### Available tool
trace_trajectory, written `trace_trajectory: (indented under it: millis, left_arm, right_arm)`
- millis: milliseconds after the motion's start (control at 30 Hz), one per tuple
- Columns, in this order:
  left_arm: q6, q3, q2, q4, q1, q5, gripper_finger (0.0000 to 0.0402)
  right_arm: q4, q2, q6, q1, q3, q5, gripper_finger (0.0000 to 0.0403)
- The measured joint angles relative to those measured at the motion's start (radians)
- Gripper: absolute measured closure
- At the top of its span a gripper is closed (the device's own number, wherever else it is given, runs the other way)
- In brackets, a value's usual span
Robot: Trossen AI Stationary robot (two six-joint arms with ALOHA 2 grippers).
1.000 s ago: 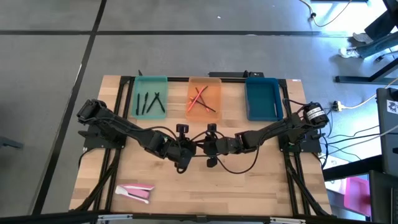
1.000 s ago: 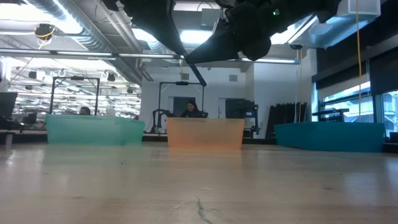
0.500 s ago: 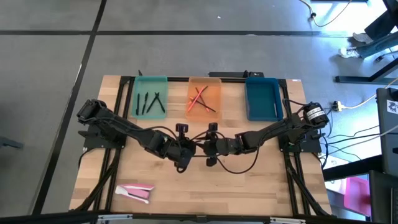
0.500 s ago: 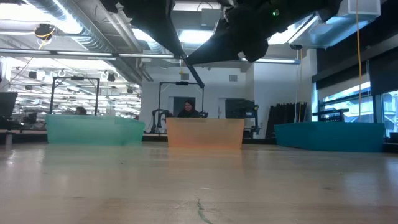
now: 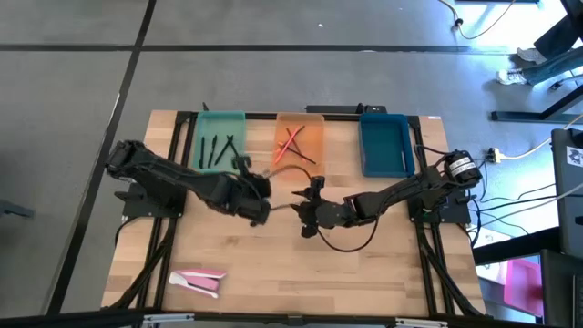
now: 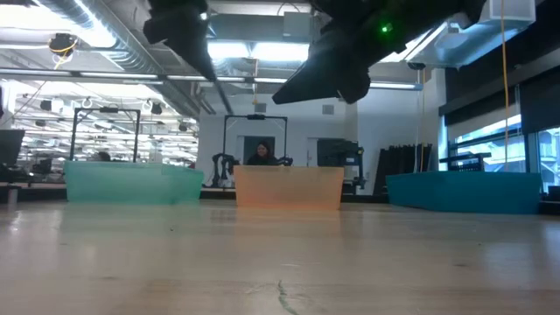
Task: Sort crayons/erasers/pens/pencils in bins
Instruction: Put the blue crayon into the blue bin
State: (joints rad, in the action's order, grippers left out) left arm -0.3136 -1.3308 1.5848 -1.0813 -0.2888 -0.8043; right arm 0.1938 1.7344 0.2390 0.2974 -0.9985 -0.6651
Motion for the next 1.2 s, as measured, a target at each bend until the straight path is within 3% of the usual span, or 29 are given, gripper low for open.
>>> trace_trajectory:
  millis: [200, 367, 500, 767, 867, 1200]
  left_arm:
    - [-0.111, 0.0, -0.096, -0.135, 0.111, -0.035, 0.04]
    - [0.008, 0.0, -0.155, -0.079, 0.214, -0.022, 0.04]
    - [0.178, 0.0, -0.172, 0.07, 0.325, 0.067, 0.04]
    - [0.47, 0.0, -0.164, 0.469, 0.526, 0.369, 0.04]
    - [0.531, 0.0, -0.154, 0.619, 0.558, 0.469, 0.04]
    - [0.687, 0.0, -0.017, 0.986, 0.597, 0.652, 0.04]
  right_arm:
    - [-0.003, 0.0, -0.004, 0.0, 0.0, 0.0, 0.021]
    - [-0.01, 0.0, -0.006, 0.0, 0.0, -0.025, 0.021]
    - [-0.096, -0.042, -0.053, 0.002, 0.0, -0.082, 0.021]
    - [-0.348, -0.204, -0.256, 0.002, 0.0, -0.086, 0.021]
    - [-0.465, -0.273, -0.337, 0.002, 0.0, -0.084, 0.021]
    - [-0.802, -0.452, -0.532, 0.001, 0.0, -0.015, 0.021]
